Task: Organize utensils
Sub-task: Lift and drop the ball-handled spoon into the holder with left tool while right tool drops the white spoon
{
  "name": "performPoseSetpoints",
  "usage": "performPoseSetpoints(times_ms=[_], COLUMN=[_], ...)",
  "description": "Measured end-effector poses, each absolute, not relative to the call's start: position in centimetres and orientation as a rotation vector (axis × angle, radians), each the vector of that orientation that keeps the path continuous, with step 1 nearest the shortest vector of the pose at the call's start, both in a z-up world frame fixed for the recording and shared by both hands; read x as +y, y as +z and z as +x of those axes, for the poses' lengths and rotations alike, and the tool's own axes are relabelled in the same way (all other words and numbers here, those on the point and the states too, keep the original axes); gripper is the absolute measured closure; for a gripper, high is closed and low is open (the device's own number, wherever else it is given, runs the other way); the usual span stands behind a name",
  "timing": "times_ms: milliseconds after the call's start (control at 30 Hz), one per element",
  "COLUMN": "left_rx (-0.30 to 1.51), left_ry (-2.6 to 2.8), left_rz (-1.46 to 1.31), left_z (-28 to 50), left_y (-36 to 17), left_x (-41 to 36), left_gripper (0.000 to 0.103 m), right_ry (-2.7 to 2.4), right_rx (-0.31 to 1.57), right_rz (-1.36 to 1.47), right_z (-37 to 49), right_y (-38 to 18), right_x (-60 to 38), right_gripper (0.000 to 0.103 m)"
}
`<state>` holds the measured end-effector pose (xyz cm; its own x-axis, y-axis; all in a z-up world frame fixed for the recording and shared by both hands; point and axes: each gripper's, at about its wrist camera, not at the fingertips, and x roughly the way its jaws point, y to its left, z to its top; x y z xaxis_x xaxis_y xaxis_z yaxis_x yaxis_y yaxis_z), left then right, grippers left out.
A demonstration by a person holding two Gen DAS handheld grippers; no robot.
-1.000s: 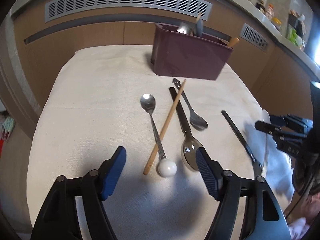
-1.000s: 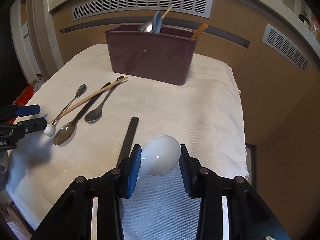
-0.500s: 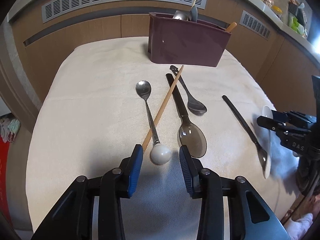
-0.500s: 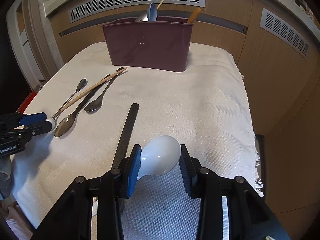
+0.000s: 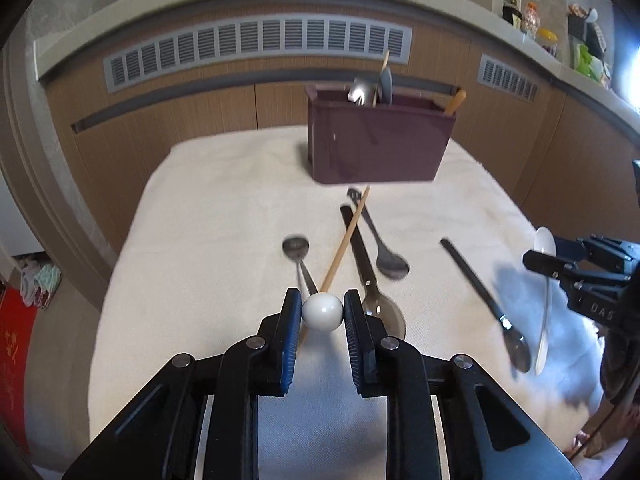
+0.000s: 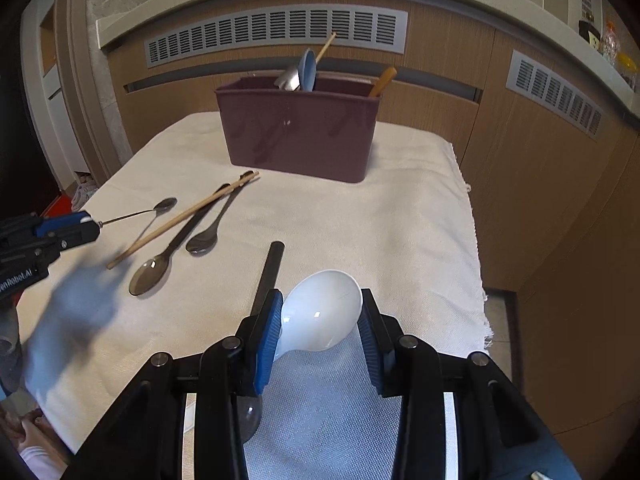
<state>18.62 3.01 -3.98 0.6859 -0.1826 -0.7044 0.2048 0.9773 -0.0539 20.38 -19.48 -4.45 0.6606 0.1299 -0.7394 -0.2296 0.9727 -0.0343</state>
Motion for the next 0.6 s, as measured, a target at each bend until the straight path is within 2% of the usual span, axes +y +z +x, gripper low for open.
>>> performPoseSetpoints(times_ms=[600], left_rx=[0.594], left_ry=[-0.297], left_rz=[-0.013], left_z=[16.4], left_y=[3.7], left_x=[3.2], left_gripper=[0.08], right_ry=[0.216], right_rx=[0.597], right_rz=[-0.204], right_z=[17.9], right_y=[1.1], right_x=[-18.4], right_gripper=[0.068])
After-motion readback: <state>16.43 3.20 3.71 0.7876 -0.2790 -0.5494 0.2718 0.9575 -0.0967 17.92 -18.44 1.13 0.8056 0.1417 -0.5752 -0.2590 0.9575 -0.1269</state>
